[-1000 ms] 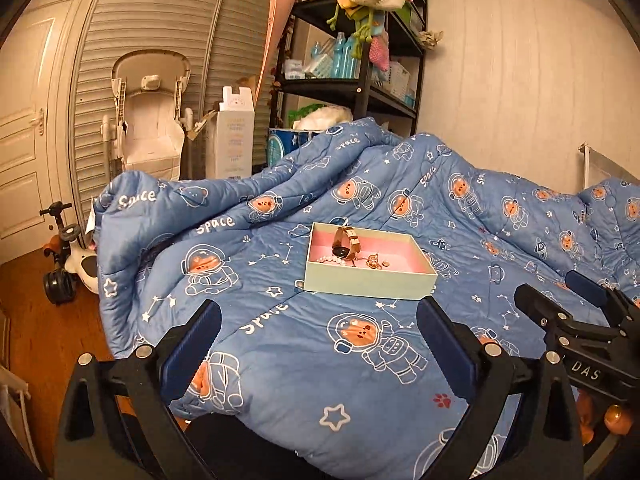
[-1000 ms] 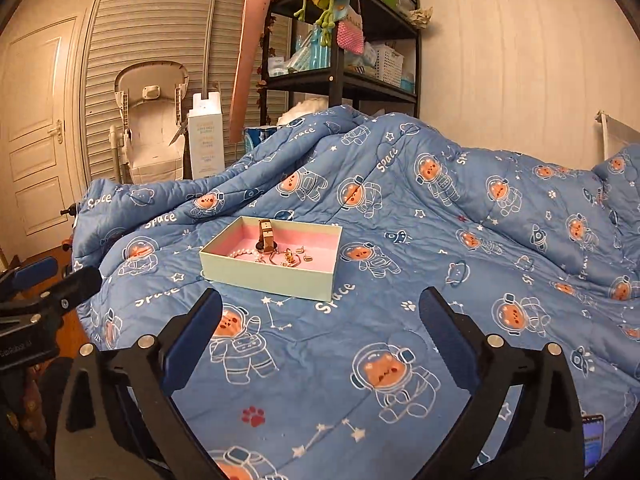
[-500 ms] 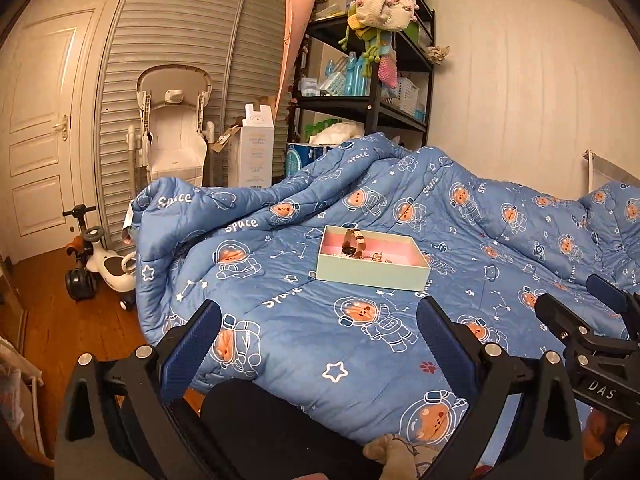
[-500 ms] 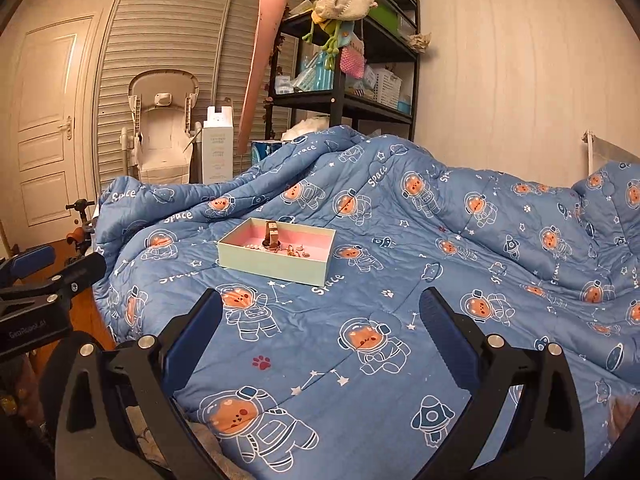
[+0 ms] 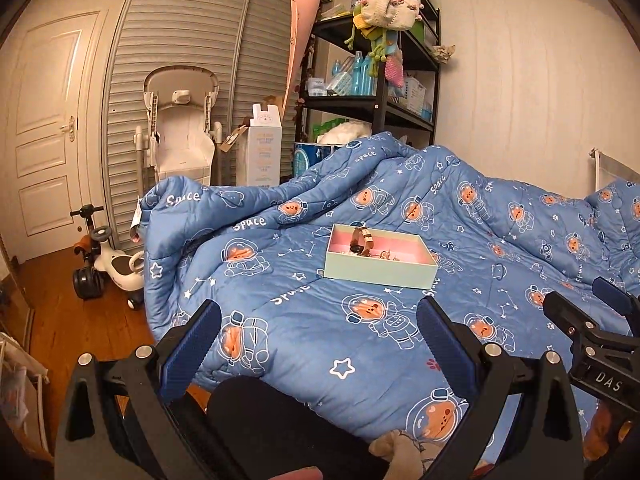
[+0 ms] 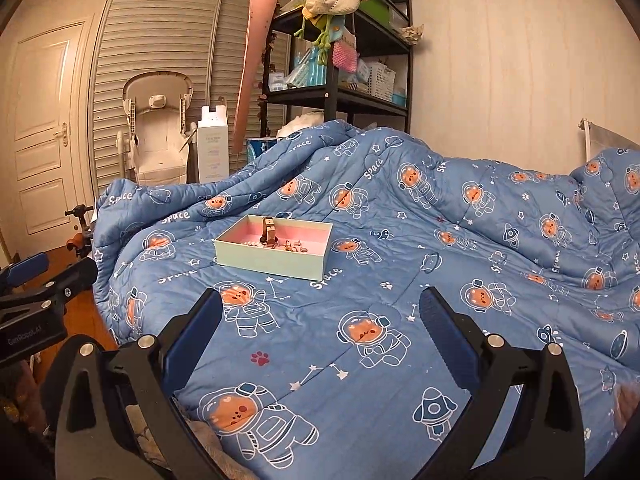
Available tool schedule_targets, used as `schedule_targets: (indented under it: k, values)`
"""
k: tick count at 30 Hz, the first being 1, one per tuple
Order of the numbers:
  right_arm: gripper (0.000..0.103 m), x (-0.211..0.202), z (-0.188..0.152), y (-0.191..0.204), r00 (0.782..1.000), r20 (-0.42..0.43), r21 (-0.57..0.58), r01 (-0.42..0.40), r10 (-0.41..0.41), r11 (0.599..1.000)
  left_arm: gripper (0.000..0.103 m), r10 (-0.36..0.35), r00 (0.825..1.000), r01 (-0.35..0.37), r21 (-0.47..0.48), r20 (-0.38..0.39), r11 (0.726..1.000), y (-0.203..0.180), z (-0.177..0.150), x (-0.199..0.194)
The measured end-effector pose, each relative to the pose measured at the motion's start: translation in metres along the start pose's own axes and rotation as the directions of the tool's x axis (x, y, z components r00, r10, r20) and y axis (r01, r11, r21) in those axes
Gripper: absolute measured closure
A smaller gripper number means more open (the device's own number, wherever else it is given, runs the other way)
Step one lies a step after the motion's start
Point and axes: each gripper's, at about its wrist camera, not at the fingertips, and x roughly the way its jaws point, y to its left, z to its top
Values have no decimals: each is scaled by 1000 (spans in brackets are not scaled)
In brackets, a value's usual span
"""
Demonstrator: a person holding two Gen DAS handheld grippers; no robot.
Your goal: Organize jewelry
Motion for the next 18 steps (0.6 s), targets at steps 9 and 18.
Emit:
schedule_targets:
  k: [9, 18]
  values:
    - [6, -1, 0, 0, 1000, 7, 2, 2, -2, 1000, 7, 3, 1000, -3, -1, -5, 1000, -1, -1, -1]
    - [6, -1, 0, -1, 1000, 6, 4, 2, -2, 1000, 7, 6, 1000, -6, 2, -7, 1000, 0, -1, 0]
